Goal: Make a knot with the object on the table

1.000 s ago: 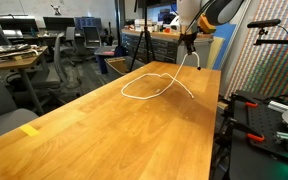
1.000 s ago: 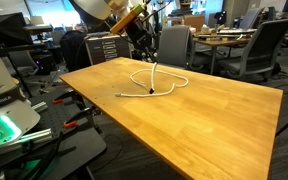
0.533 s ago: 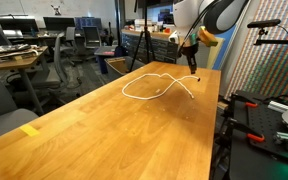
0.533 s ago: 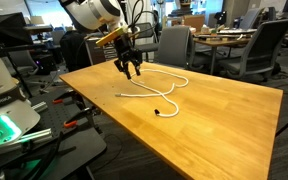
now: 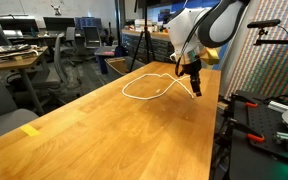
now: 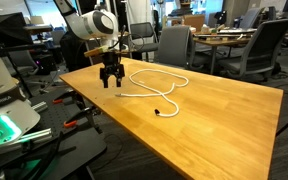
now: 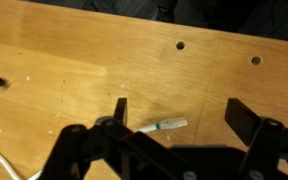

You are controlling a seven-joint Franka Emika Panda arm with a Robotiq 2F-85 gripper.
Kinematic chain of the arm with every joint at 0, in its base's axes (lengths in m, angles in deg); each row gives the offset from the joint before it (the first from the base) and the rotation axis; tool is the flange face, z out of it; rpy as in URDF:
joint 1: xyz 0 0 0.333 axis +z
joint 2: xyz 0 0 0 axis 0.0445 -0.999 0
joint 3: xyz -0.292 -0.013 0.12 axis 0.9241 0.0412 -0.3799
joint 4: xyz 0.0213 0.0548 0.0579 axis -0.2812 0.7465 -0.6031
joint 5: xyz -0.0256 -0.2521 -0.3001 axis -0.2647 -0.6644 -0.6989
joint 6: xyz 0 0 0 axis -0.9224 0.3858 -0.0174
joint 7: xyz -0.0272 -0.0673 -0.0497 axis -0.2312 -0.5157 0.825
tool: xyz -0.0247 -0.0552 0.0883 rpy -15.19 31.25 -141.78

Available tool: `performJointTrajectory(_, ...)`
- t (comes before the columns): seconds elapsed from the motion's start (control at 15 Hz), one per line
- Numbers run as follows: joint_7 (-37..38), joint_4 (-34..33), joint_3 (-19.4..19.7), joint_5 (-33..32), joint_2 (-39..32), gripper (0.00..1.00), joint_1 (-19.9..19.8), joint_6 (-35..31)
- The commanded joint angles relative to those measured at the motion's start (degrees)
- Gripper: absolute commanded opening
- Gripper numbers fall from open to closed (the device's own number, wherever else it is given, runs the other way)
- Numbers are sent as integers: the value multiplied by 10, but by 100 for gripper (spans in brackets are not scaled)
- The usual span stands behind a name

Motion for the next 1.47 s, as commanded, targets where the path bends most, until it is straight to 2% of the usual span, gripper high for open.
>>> performJointTrajectory(0.0,-17,16,4,89,64,100,-17,-17)
performJointTrajectory(0.27,-47,34,29,188,176,100,-55,26)
performJointTrajectory(0.47,-49,61,62,226,265,100,-88,46)
performJointTrajectory(0.53,-37,19,46,200,186,100,-75,35)
performJointTrajectory(0.73,-43,26,50,202,205,100,-84,39)
performJointTrajectory(0.8,-5,30,37,200,190,100,-76,14)
performJointTrajectory(1.2,61,48,46,308,138,100,-82,-60)
performJointTrajectory(1.27,41,37,42,281,144,100,-76,-31)
performJointTrajectory(1.4,51,41,46,294,130,100,-79,-44)
